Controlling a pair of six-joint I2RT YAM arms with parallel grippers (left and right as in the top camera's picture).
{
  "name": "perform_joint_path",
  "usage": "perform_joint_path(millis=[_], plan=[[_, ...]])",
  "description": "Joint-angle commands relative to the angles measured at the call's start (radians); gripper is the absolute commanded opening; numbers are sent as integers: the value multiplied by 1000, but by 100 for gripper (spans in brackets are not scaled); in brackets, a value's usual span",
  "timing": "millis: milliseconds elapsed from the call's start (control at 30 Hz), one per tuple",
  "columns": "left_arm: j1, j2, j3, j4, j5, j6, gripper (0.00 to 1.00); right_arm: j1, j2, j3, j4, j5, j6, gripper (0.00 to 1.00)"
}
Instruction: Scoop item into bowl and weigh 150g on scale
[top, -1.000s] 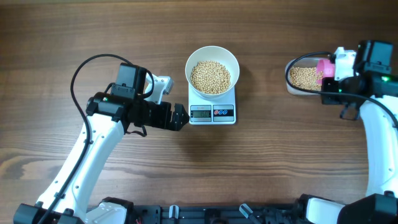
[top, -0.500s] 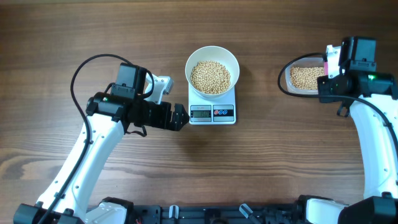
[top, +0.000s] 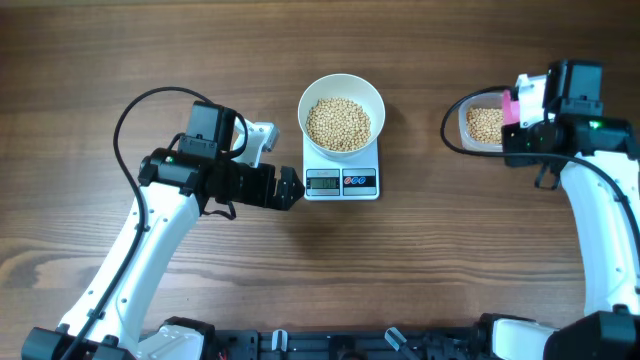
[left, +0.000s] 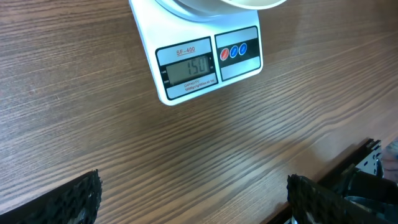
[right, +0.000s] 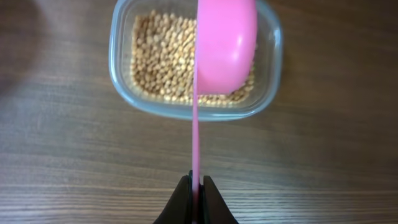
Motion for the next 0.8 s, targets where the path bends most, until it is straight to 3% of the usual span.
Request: perform_joint_path(millis=[0, 367, 600, 767], plan=[[-5, 9, 14, 2, -3, 19, 100, -6, 39, -35, 5, -26, 42, 4], [-5, 9, 14, 2, -3, 19, 100, -12, 40, -35, 56, -27, 130, 4], [-4, 9, 14, 2, -3, 19, 100, -12, 40, -18, 96, -28, 263, 5], [-5, 9, 14, 2, -3, 19, 100, -12, 2, 26, 119, -128, 278, 4]])
